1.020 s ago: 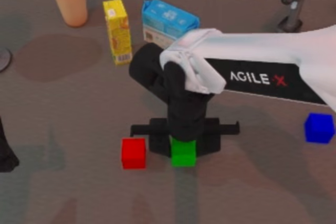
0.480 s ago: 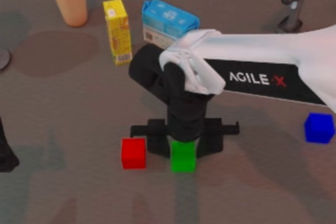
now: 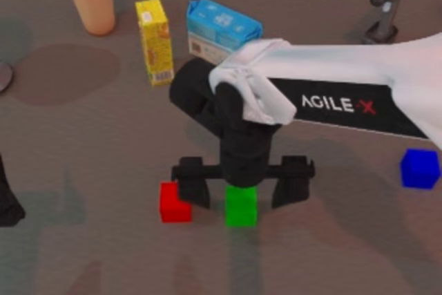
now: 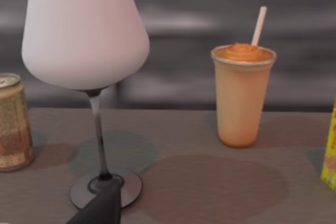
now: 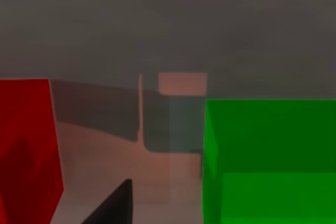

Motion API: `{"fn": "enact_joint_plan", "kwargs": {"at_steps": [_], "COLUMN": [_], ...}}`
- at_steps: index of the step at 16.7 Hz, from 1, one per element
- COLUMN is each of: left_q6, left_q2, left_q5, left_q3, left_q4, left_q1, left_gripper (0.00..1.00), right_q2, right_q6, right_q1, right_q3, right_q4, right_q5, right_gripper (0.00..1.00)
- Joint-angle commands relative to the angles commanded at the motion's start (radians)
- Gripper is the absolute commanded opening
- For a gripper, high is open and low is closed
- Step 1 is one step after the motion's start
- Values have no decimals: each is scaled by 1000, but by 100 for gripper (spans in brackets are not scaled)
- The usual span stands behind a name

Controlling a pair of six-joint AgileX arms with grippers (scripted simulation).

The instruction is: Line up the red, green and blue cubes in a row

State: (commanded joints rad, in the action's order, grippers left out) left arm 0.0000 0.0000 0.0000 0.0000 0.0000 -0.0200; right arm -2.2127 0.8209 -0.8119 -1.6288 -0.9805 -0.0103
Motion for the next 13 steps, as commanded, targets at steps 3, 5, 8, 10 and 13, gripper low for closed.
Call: {"fn": "enact_joint_plan", "kwargs": {"at_steps": [3, 5, 8, 10, 13], "left_q6": [0, 0, 0, 0, 0], "left_q2": [0, 0, 0, 0, 0], "left_q5": [0, 0, 0, 0, 0], "left_q3": [0, 0, 0, 0, 0], "left_q4": [0, 0, 0, 0, 0], "left_q1": [0, 0, 0, 0, 0], "left_gripper": [100, 100, 100, 100, 100], "right_q2": [0, 1, 18, 36, 61], "right_q6": [0, 0, 1, 2, 0], "right_q1": [0, 1, -3, -5, -8], "right_q3": [0, -3, -59, -111, -172], "right_q4": [0, -4, -73, -151, -236], "right_q5": [0, 0, 2, 2, 1], "right_gripper": [100, 100, 100, 100, 100]}}
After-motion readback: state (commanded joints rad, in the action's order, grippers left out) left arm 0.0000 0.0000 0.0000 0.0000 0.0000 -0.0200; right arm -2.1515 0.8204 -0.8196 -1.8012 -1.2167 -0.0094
